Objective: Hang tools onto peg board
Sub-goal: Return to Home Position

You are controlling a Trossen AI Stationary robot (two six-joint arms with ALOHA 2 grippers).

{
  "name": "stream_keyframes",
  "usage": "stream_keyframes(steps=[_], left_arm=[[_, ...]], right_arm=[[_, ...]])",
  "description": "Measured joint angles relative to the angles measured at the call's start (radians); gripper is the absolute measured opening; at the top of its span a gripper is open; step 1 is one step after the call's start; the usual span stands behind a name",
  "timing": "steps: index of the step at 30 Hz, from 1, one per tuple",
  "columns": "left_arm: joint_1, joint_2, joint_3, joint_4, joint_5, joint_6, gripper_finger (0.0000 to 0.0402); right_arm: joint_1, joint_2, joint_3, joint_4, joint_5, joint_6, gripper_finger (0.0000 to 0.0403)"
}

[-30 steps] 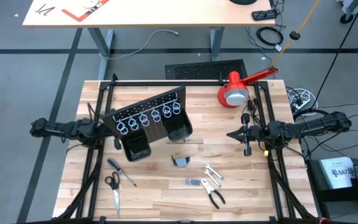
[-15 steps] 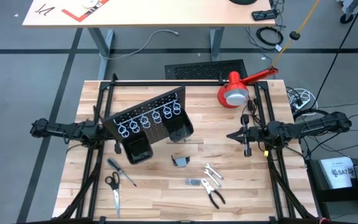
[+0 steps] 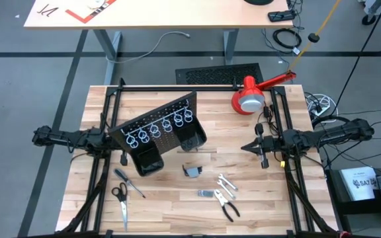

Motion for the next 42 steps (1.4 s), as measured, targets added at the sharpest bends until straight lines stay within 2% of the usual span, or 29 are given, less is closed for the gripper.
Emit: stream_keyframes(steps=[7, 12, 20, 24, 28, 42], left_arm=[[0.0, 0.006, -0.055, 0.151, 0.057, 0.002, 0.0008], [0.001, 0.013, -0.055, 0.152, 0.051, 0.015, 0.0009], [0.001, 0.056, -0.055, 0.152, 0.051, -0.007, 0.001], [0.001, 0.08, -0.055, 0.153, 0.041, -0.097, 0.001], [0.001, 0.087, -0.055, 0.148, 0.074, -0.097, 0.001], [0.001, 0.087, -0.056, 0.148, 0.075, -0.1, 0.0011]], right_arm=[[0.001, 0.0, 0.0, -0.042, -0.05, 0.047, 0.0], [0.001, 0.0, 0.0, -0.041, -0.048, 0.047, 0.0002], [0.001, 0.0, 0.0, -0.05, 0.062, 0.006, 0.0003], [0.001, 0.001, 0.0, -0.049, 0.056, 0.003, 0.0003], [0.001, 0.0, 0.0, -0.049, 0.055, 0.003, 0.0003], [0.001, 0.0, 0.0, -0.048, 0.054, 0.003, 0.0004]])
